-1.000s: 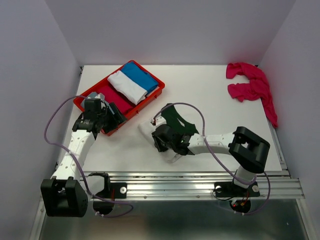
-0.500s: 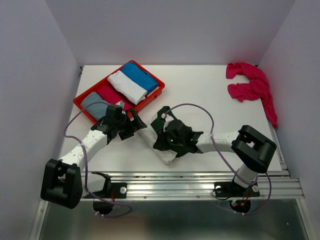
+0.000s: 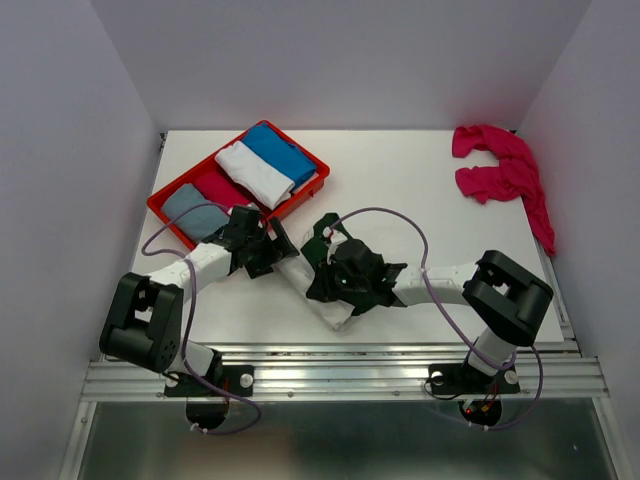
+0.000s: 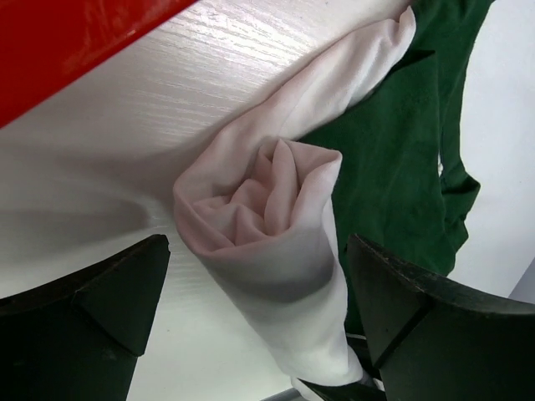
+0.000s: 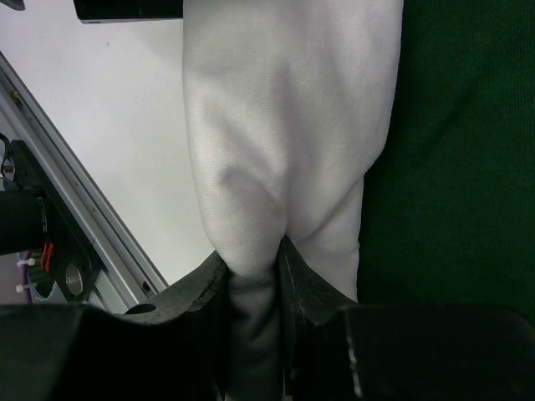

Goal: Roll the t-shirts
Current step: Roll the T-shirt to the center of the board.

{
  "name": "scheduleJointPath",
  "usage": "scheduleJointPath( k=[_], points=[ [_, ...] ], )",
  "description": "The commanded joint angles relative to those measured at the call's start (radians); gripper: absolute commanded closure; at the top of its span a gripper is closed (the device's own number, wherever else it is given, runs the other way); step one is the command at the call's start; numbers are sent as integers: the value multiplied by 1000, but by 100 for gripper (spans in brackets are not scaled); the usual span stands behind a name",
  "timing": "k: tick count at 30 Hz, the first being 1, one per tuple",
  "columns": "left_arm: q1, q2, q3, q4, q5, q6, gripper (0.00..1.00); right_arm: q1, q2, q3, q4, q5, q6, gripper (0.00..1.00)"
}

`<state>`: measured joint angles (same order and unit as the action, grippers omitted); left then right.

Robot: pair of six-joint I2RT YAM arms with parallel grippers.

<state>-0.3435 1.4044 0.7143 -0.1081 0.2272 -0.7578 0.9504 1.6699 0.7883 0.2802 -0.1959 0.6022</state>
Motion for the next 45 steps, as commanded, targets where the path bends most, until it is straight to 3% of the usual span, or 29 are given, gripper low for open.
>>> scheduleJointPath(
  k=[1,5,8,12,15,16,18,19,21,22,23,24,26,30,35,45],
  points=[
    [-15,30,56,4,-28,-3,1,7,-6,-1,62,-23,-5,99],
    [-19,62,74,16,-19,-8,3,7,2,-4,62,-23,-18,99],
    [-22,82,82,12,-15,-8,16,7,-1,-11,62,-14,-19,99],
    [-23,71,71,1,-26,-15,46,7,-6,-14,56,-2,-24,99],
    [-22,58,73,-15,-31,-17,62,7,-2,-9,47,9,-30,99],
    [-22,48,74,-19,-29,-17,75,7,-2,-3,33,15,-33,99],
    [-23,39,76,-24,-28,-21,87,7,-10,6,10,41,-50,99],
    [-22,33,82,-36,-25,-23,100,7,-13,20,-27,55,-56,98],
    [-22,31,91,-54,-23,-25,100,7,-38,34,-68,101,-82,66],
    [-23,30,102,-71,-23,-28,100,7,-48,49,-114,117,-94,58],
    [-23,30,106,-80,-25,-28,100,7,-61,64,-148,142,-107,38],
    [-23,28,111,-90,-28,-31,100,16,-84,78,-214,186,-126,29],
    [-22,27,128,-119,-43,-34,100,37,-111,113,-269,232,-146,21],
    [-22,28,146,-146,-58,-41,100,106,-154,175,-404,407,-225,15],
    [-28,31,151,-154,-63,-46,100,221,-98,244,-513,620,-288,13],
    [-29,41,149,-159,-68,-44,100,327,65,350,-539,805,-343,13]
  ],
)
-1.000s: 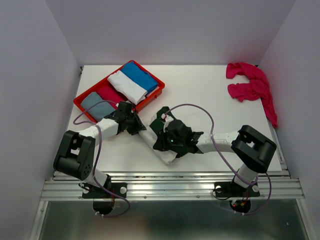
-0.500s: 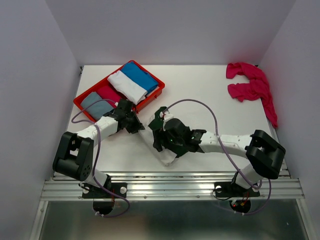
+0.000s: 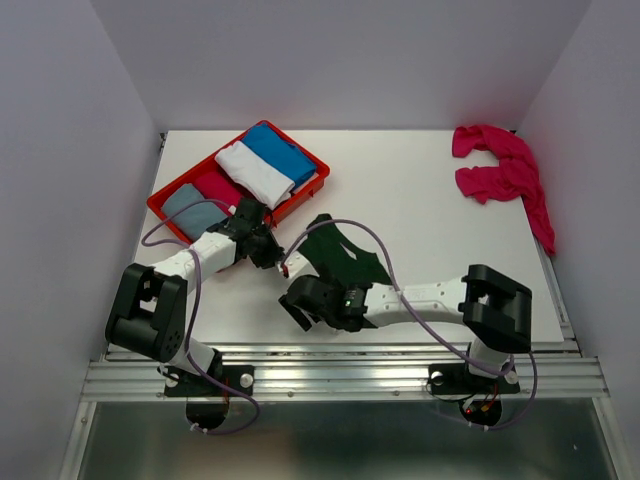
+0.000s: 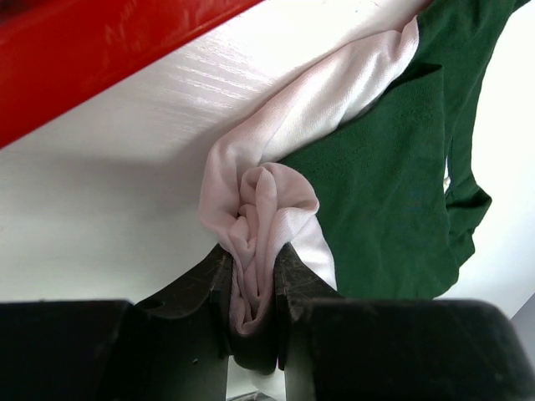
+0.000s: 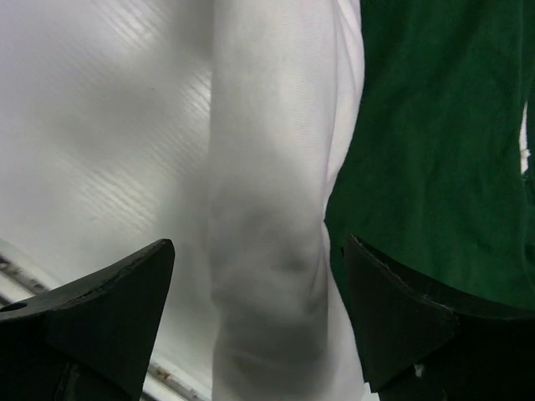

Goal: Roll the t-shirts
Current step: Roll the T-shirt to the center of the board.

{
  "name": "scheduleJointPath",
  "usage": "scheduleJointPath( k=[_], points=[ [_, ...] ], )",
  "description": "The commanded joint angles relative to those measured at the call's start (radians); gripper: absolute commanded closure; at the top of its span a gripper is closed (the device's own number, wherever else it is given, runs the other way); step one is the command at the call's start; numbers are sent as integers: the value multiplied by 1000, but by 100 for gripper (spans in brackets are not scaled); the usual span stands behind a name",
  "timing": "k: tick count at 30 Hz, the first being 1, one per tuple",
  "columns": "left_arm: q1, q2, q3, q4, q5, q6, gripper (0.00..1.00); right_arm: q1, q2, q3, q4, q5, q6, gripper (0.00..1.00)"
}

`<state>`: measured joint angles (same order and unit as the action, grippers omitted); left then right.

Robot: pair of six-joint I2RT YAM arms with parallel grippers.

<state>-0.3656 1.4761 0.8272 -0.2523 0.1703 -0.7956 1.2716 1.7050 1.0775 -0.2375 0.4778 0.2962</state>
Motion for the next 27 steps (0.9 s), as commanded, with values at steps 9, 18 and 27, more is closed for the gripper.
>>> scheduleJointPath(
  k=[9,18,27],
  points=[
    [-9,-36,29,-13,-14,-5,100,6,113,70,37,105,1,60],
    [-7,-45,13,4,1,6,100,-41,56,-2,133,-92,87,99],
    [-9,-56,9,15,14,25,76,-161,12,-148,316,-441,243,99]
  ],
)
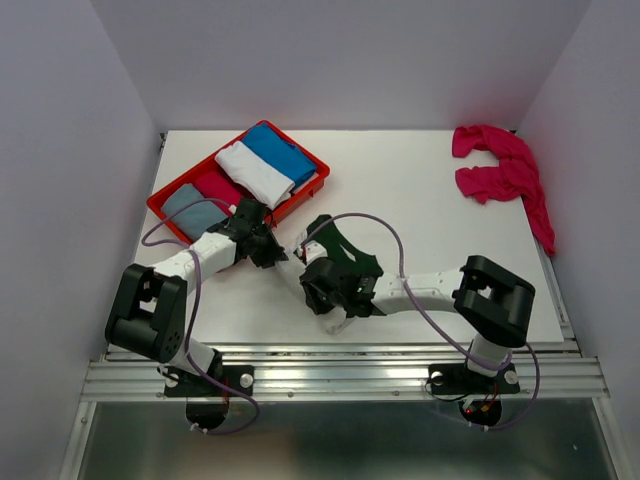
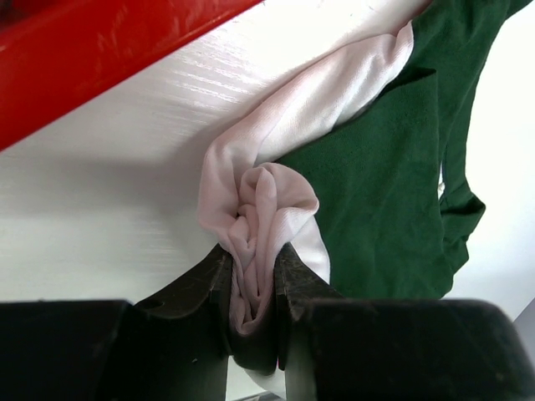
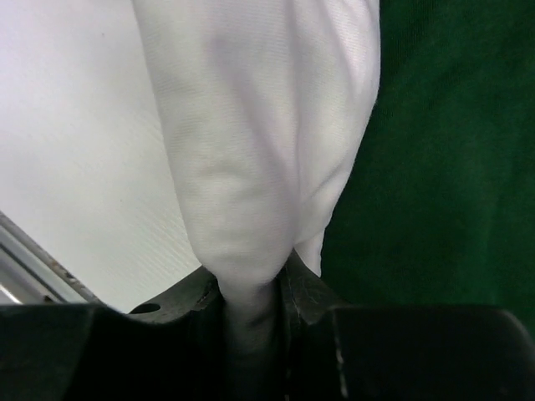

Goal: Roll the t-shirts
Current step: Roll the T-shirt to the center of the board.

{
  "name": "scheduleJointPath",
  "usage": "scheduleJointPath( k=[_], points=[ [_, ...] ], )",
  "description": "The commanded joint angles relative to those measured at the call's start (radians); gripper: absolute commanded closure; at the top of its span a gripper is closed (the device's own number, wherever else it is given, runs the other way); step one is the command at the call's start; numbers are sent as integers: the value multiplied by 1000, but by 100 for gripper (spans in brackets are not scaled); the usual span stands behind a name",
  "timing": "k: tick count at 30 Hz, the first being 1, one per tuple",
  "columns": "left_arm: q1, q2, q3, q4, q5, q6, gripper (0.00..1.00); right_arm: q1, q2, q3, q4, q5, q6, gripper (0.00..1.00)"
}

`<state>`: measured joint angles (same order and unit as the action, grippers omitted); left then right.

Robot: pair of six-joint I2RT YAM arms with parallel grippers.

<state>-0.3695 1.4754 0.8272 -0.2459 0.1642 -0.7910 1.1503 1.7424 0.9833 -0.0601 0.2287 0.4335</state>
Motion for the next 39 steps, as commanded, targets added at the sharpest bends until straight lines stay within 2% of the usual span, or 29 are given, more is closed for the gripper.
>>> scheduleJointPath(
  k=[1,3,4,7,12,14,15,18,19,22,23,30,39],
  points=[
    [-5,-61,10,7,17,22,68,-52,-30,-66,175,-257,122,99],
    [-3,-79,23,-10,6,35,59,-98,-50,-104,230,-355,163,99],
    [-5,-96,33,-25,-3,38,50,-115,-60,-115,249,-389,177,99],
    [-5,-142,56,-55,-25,52,37,-182,-61,-153,314,-523,229,99],
    [-3,-214,75,-76,-38,78,38,-250,-34,-207,423,-704,318,99],
    [-5,-242,69,-78,-29,82,45,-268,-15,-227,482,-749,347,99],
    [-5,-248,63,-75,-20,84,54,-280,3,-232,511,-781,369,99],
    [-12,-256,35,-53,24,93,68,-291,31,-244,543,-808,396,99],
    [-25,-256,20,-37,44,96,77,-291,48,-245,562,-830,401,99],
    [-45,-238,-8,5,83,95,96,-301,75,-247,585,-858,418,99],
    [-60,-228,-11,13,89,93,99,-301,81,-245,585,-862,419,99],
    [-94,-164,-5,27,95,95,100,-320,117,-248,592,-882,436,99],
    [-94,-276,-34,-32,8,91,100,-348,124,-265,598,-882,448,99]
  ],
)
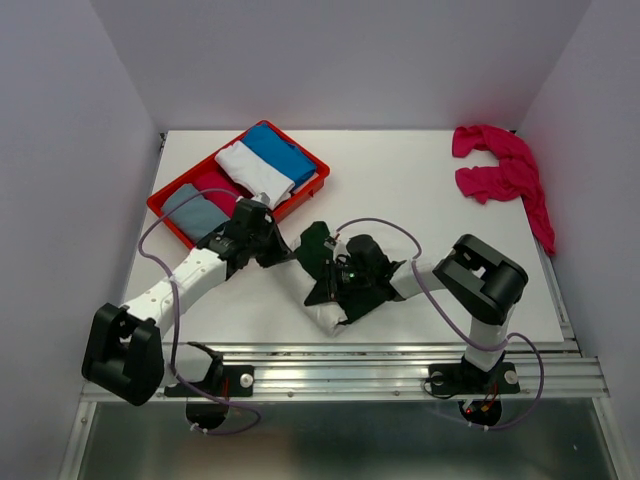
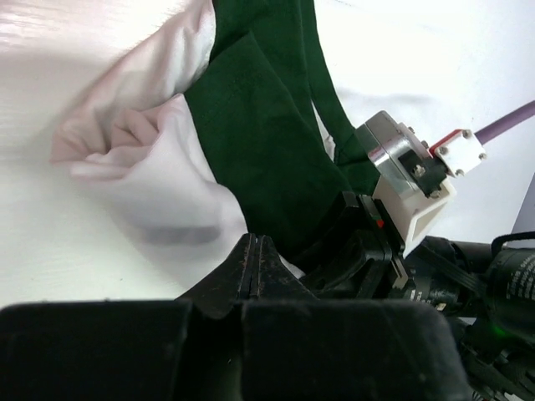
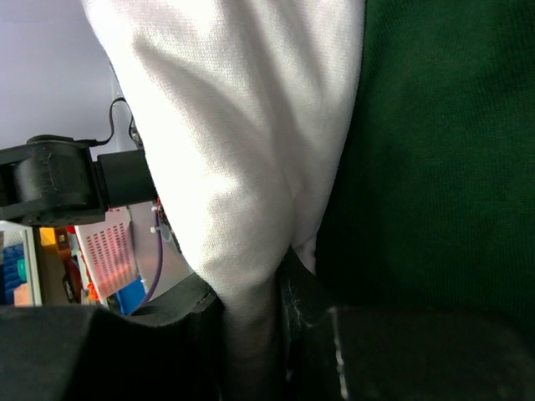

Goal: Roll the t-shirts
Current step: Roll the T-shirt to the center of the board.

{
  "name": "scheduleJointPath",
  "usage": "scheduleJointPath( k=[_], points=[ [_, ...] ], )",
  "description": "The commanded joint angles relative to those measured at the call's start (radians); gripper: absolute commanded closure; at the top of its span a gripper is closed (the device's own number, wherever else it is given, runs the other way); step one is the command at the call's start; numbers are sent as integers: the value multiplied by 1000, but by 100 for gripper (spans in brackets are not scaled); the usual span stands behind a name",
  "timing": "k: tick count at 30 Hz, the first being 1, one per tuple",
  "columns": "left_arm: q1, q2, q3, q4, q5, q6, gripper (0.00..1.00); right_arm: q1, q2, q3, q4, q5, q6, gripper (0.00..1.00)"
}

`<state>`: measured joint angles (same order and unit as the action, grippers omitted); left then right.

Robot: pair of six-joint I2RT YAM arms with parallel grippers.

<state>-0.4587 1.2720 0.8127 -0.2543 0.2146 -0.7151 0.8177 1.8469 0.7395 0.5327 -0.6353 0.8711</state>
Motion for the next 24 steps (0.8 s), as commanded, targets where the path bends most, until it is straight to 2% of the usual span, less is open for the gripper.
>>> scheduleJointPath(
  k=[1,9,20,22,23,24],
  points=[
    [-5,-77,-27,-25,-44,22,100,-15,18,-25,9,-20,15,99],
    [-21,-80,-102,15,-21,40,100,-34,29,-25,15,-37,19,99],
    [-24,141,-72,144,-37,43,100,-34,8,-40,-3,8,-3,99],
    [-24,180,-67,148,-38,43,100,-34,-40,-35,-112,98,-59,88],
    [-24,190,-69,151,-37,43,100,-34,-58,-38,-137,124,-73,75],
    [-24,197,-70,155,-35,43,100,-34,-78,-45,-161,152,-87,65]
  ],
)
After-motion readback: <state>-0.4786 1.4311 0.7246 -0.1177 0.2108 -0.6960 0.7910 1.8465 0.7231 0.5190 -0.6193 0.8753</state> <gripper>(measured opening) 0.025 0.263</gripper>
